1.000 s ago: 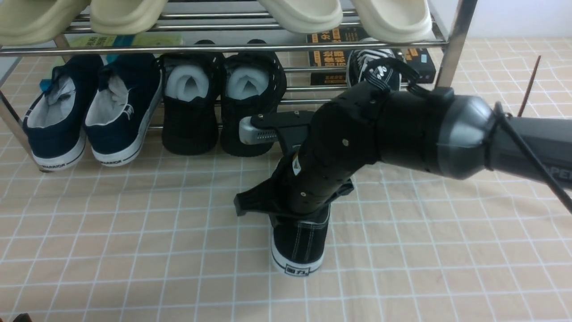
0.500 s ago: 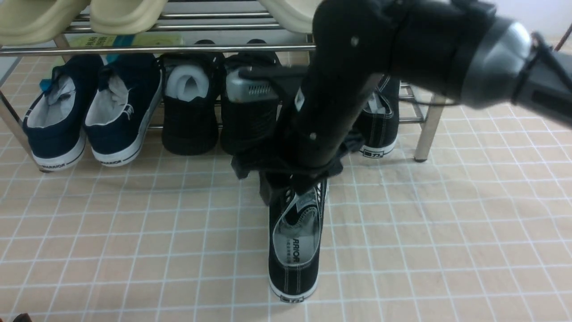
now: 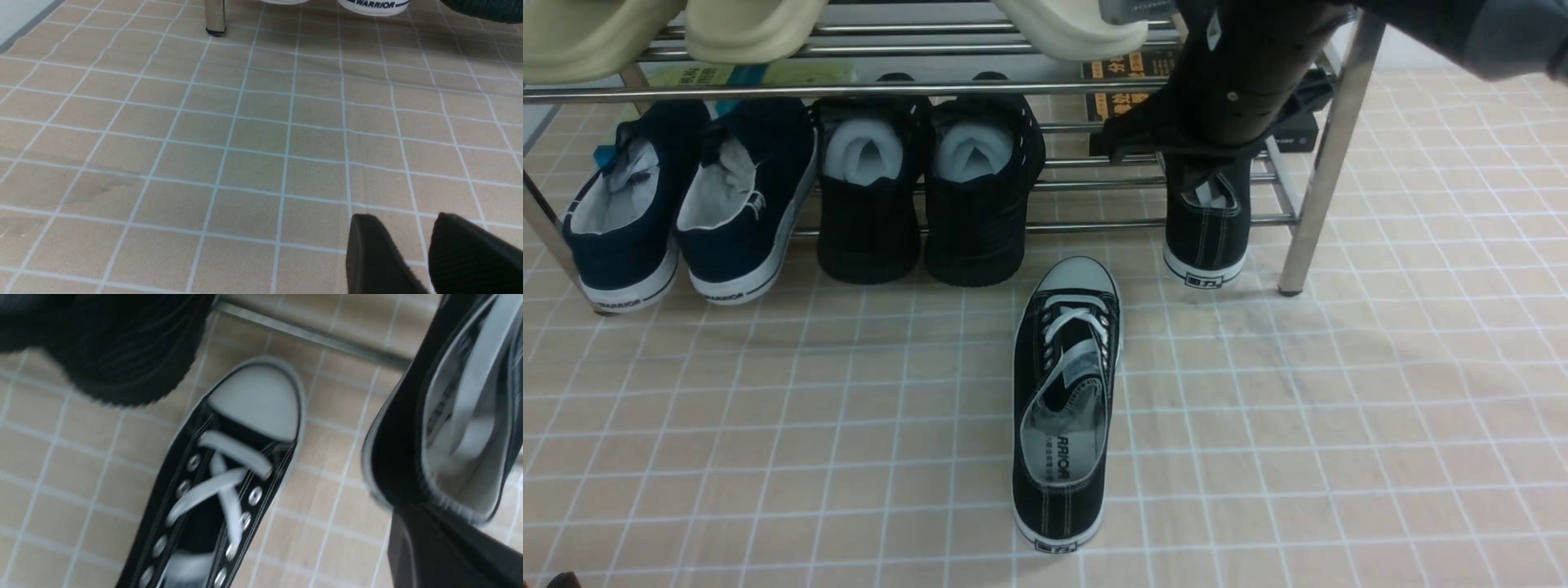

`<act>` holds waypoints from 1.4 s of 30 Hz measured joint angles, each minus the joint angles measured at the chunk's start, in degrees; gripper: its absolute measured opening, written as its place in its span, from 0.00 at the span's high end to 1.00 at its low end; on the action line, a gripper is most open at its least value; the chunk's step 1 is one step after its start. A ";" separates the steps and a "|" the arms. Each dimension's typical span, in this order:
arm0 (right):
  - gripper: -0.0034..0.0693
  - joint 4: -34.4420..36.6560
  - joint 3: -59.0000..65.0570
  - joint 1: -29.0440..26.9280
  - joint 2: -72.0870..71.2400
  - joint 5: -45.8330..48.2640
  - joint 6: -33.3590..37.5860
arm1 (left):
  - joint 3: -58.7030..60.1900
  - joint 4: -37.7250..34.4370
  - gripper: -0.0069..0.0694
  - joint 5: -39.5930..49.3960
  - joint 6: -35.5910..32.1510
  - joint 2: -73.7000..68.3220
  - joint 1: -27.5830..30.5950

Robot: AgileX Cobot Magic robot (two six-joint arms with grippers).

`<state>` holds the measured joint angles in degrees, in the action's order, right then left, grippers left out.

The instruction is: Take the shoes off the shelf from the light coffee tablecloth by hand.

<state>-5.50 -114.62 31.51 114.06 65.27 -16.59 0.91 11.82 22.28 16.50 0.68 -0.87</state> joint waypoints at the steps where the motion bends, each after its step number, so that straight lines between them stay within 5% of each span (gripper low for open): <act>1: 0.92 -0.70 0.00 -0.28 0.82 -0.88 0.36 | 0.00 0.00 0.59 0.00 0.00 0.00 0.00; 13: 0.52 -6.97 0.00 -1.67 8.04 -6.63 0.87 | 0.00 0.00 0.59 0.00 0.00 0.00 0.00; 19: 0.45 -7.41 0.00 -1.67 9.85 -7.58 0.87 | 0.00 0.00 0.59 0.00 0.00 0.00 0.00; 23: 0.49 -7.86 -0.04 -1.67 10.78 -8.39 0.87 | 0.00 0.00 0.59 0.00 0.00 0.00 0.00; 29: 0.92 -5.75 -0.31 -1.43 9.90 -3.27 1.18 | 0.00 0.00 0.59 0.00 0.00 0.00 0.00; 34: 0.95 0.57 0.86 -0.60 4.62 5.80 4.76 | 0.00 0.00 0.59 0.00 0.00 0.00 0.00; 42: 0.95 12.72 10.81 1.26 -8.56 6.98 5.69 | 0.00 0.00 0.59 0.00 0.00 0.00 0.00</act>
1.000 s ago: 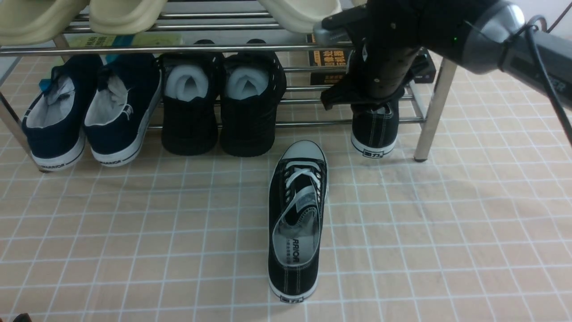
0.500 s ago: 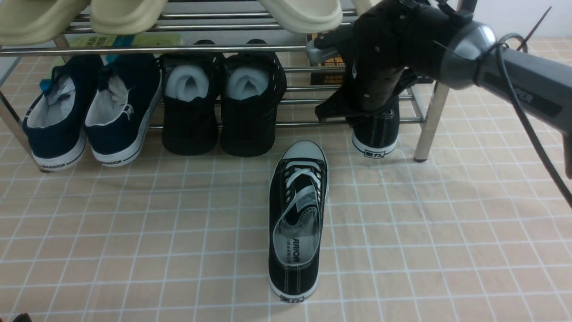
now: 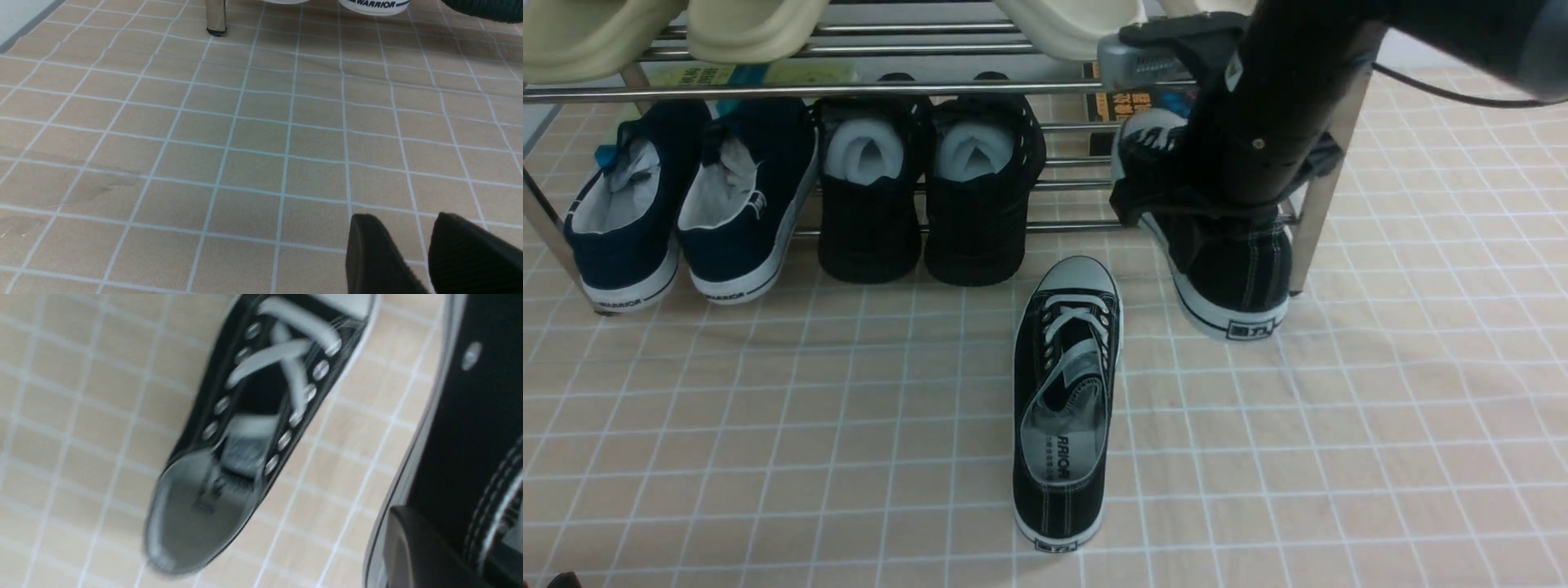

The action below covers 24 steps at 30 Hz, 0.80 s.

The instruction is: Take the shoes off the shelf from the light coffee tablecloth by hand.

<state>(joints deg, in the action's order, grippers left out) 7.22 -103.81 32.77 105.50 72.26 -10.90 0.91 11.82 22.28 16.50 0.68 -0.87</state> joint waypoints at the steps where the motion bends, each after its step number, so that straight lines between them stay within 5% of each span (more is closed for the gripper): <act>1: 0.94 1.22 3.37 0.71 -2.49 -0.24 0.34 | 0.00 0.00 0.59 0.00 0.00 0.00 0.00; 10: 0.94 0.90 15.89 3.12 -6.55 -0.04 -0.62 | 0.00 0.00 0.59 0.00 0.00 0.00 0.00; 24: 0.93 -3.70 17.31 3.47 -3.38 -8.21 -10.16 | 0.00 0.00 0.59 0.00 0.00 0.00 0.00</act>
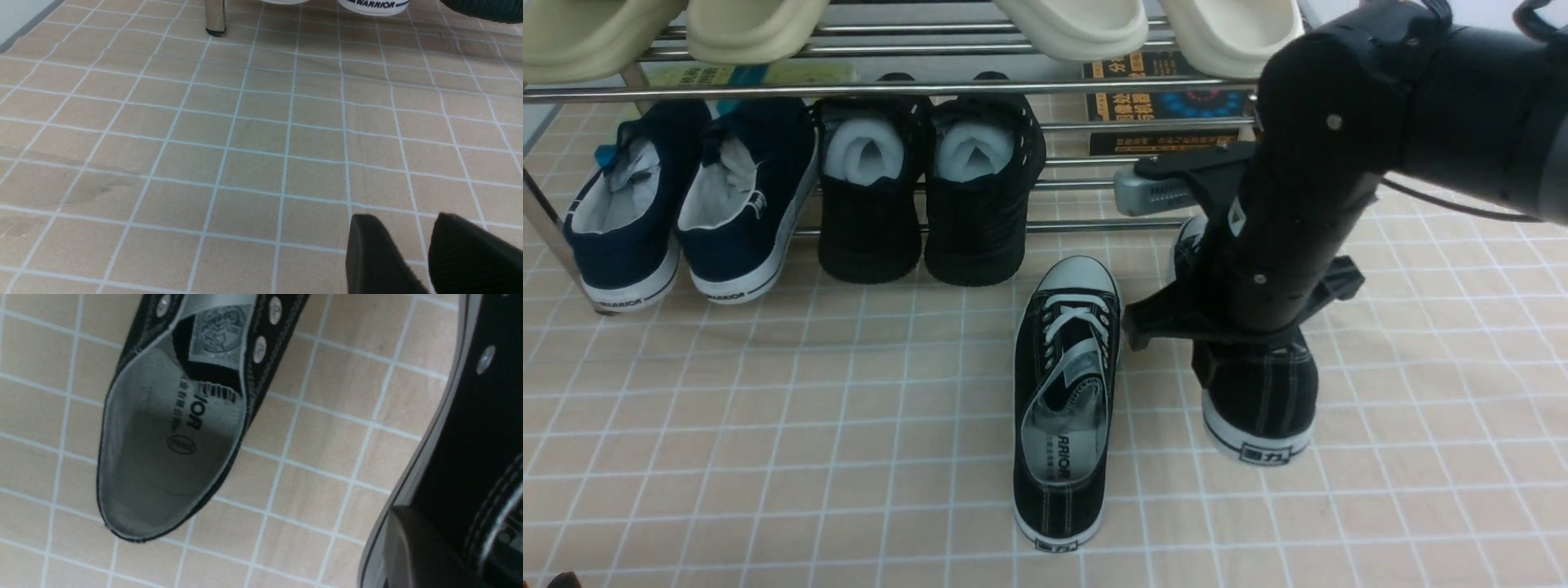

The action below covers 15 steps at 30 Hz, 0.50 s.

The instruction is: Take the shoes off the shelf from the light coffee tablecloth by hand.

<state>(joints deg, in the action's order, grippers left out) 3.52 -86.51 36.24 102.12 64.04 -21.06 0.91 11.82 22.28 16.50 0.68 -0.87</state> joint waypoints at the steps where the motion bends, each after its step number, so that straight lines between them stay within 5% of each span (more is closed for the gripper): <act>1: 0.93 0.77 0.00 0.08 0.91 -0.74 -0.16 | 0.00 0.00 0.59 0.00 0.00 0.00 0.00; 15: 0.92 5.31 0.32 0.39 7.47 -4.97 -0.67 | 0.00 0.00 0.59 0.00 0.00 0.00 0.00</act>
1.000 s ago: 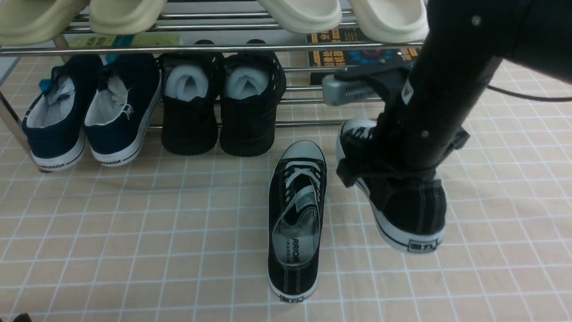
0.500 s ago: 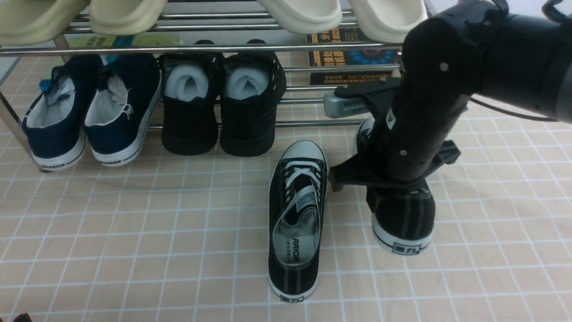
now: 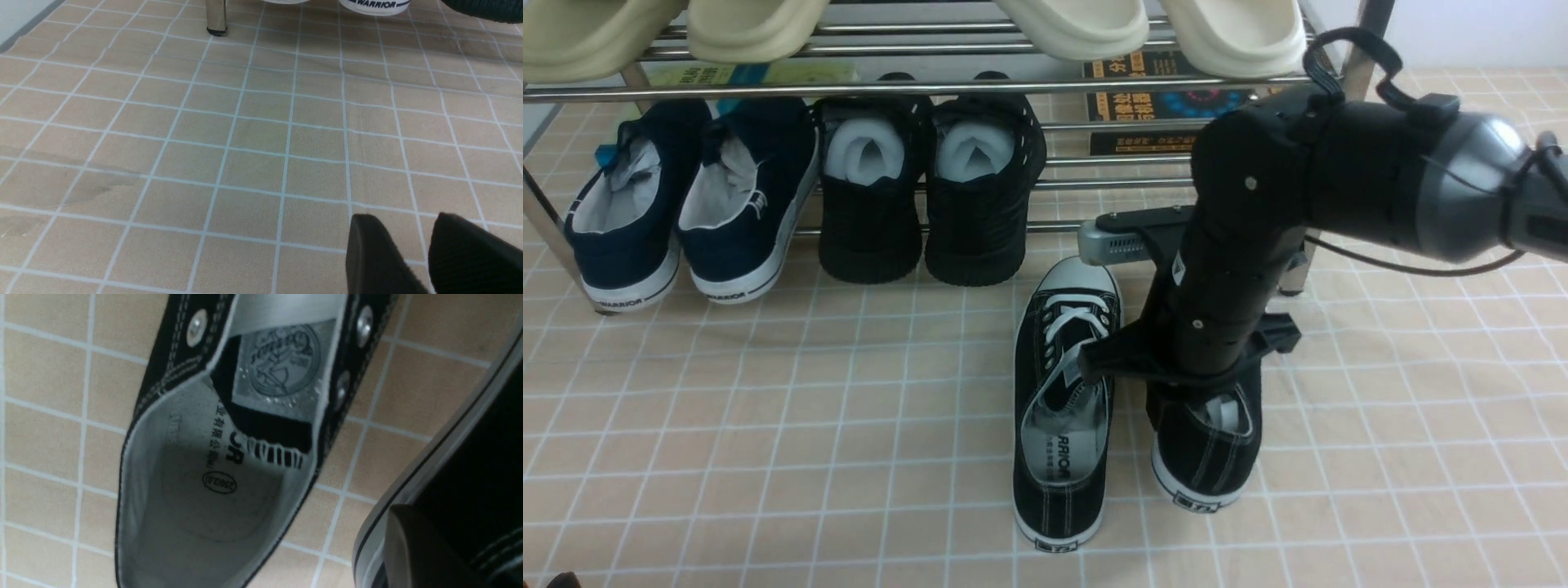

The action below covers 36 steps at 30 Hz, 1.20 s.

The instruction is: Take the shoes off the shelf from the light coffee tablecloth by hand.

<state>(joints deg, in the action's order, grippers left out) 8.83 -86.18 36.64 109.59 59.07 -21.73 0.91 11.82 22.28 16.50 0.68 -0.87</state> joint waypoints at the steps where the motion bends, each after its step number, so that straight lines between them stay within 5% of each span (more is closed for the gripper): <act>1: 0.92 0.14 0.00 0.00 0.37 -0.31 0.00 | 0.00 0.00 0.59 0.00 0.00 0.00 0.00; 20: 0.89 0.93 -0.16 -0.10 4.25 -1.41 -0.56 | 0.00 0.00 0.59 0.00 0.00 0.00 0.00; 30: 0.60 1.74 -8.36 -0.10 4.25 9.53 -1.63 | 0.00 0.00 0.59 0.00 0.00 0.00 0.00; 32: 0.49 1.81 -11.72 -0.10 4.09 10.46 1.49 | 0.00 0.00 0.59 0.00 0.00 0.00 0.00; 36: 0.43 2.78 -12.44 -0.10 1.91 10.79 7.32 | 0.00 0.00 0.59 0.00 0.00 0.00 0.00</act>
<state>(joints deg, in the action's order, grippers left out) 11.61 -98.62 36.54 111.50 69.86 -14.41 0.91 11.82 22.28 16.50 0.68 -0.87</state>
